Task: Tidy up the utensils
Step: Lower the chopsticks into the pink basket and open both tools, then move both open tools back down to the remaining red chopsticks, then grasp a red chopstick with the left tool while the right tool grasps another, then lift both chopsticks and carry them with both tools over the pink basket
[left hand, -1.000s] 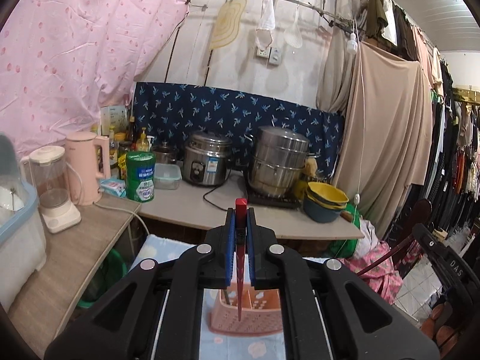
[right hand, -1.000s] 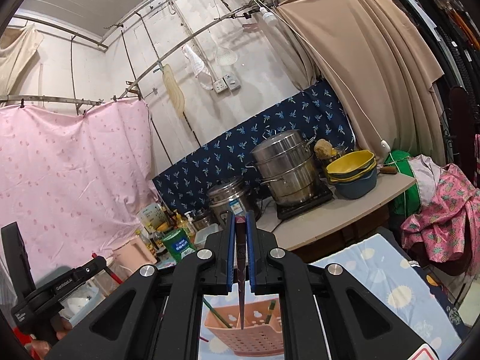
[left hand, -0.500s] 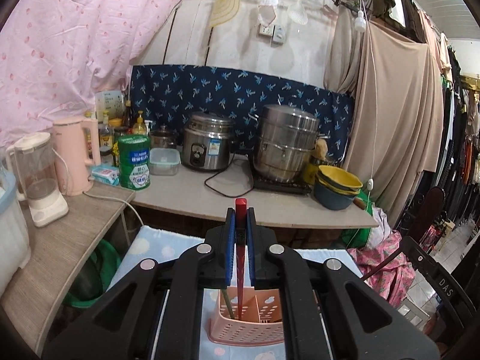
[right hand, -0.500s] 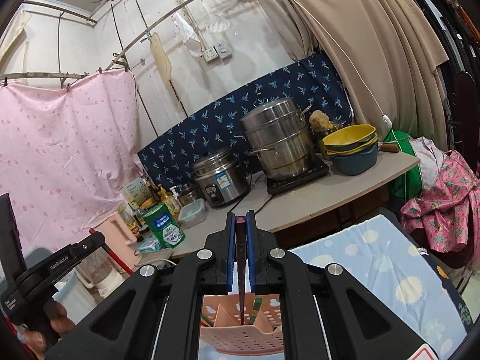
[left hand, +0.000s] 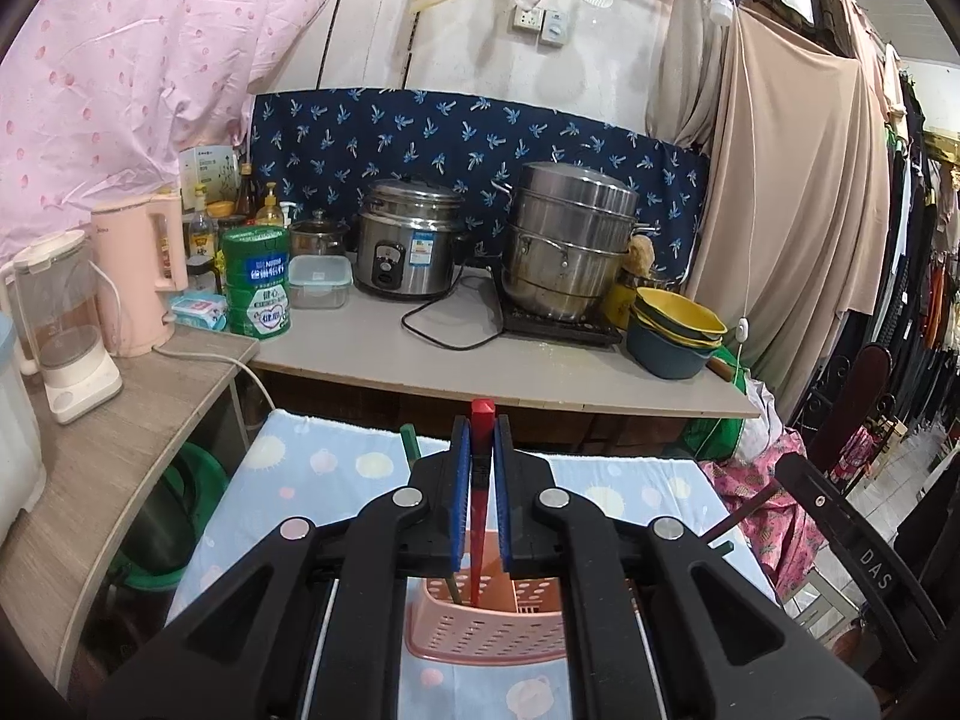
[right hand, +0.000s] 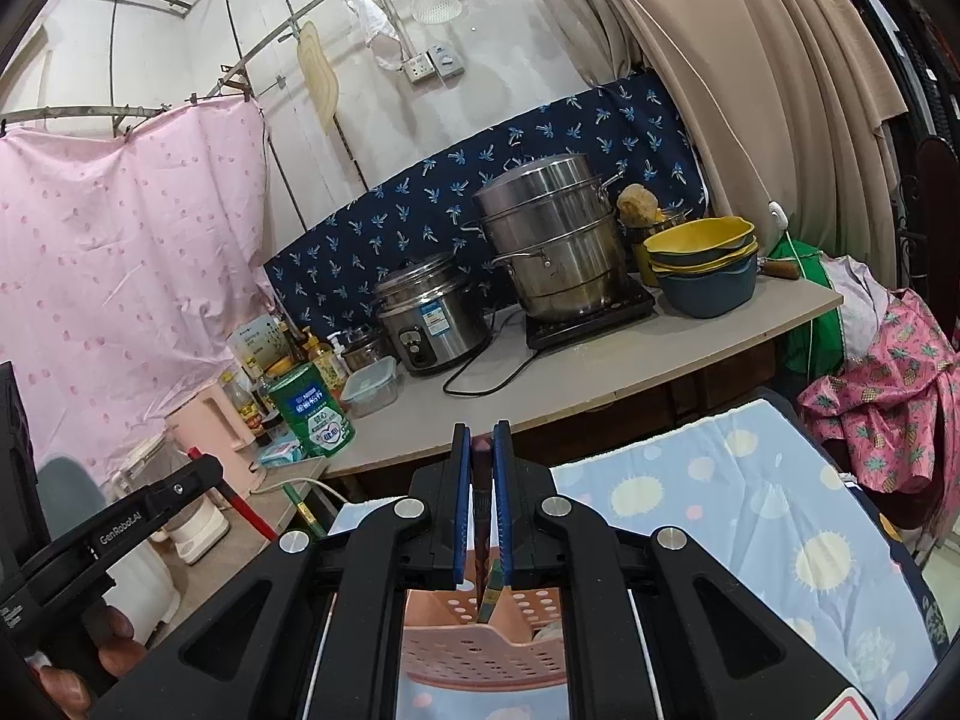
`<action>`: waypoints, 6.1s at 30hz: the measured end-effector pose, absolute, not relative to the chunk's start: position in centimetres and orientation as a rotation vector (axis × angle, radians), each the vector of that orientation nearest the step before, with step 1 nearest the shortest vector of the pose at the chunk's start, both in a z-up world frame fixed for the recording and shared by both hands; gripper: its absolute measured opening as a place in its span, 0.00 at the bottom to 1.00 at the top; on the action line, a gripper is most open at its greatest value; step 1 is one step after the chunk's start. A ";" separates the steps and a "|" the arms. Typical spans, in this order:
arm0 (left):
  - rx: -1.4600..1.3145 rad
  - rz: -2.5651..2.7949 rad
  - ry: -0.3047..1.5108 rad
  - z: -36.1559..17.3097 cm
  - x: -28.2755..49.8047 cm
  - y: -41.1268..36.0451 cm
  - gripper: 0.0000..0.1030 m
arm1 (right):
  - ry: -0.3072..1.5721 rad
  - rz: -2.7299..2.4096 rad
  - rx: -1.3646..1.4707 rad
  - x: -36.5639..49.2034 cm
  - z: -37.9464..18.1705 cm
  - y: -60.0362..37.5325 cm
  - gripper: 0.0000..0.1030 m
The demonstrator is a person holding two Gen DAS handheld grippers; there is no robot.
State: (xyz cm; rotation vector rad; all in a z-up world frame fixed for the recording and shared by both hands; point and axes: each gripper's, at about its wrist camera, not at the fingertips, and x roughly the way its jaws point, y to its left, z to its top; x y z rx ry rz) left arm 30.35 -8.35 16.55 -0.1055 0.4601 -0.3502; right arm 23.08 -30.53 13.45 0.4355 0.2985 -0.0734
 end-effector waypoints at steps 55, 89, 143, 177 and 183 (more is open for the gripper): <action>0.006 -0.380 0.898 -2.2 9.3 -2.5 0.48 | 0.763 0.005 0.390 -0.2 -3.8 -21.0 0.21; 0.107 -0.380 0.936 -6.9 5.5 -4.2 0.48 | 0.821 -0.014 0.273 -0.7 -7.9 -17.7 0.21; -0.086 -0.367 0.760 5.4 9.1 0.8 0.07 | 0.516 -0.104 0.403 -1.9 4.7 -25.9 0.07; -0.124 -0.350 0.477 19.5 19.6 -1.2 0.07 | 0.245 -0.115 0.386 8.1 16.8 -31.5 0.07; -0.122 -0.343 0.419 22.0 21.8 -2.6 0.07 | 0.197 -0.137 0.381 11.0 18.6 -32.6 0.07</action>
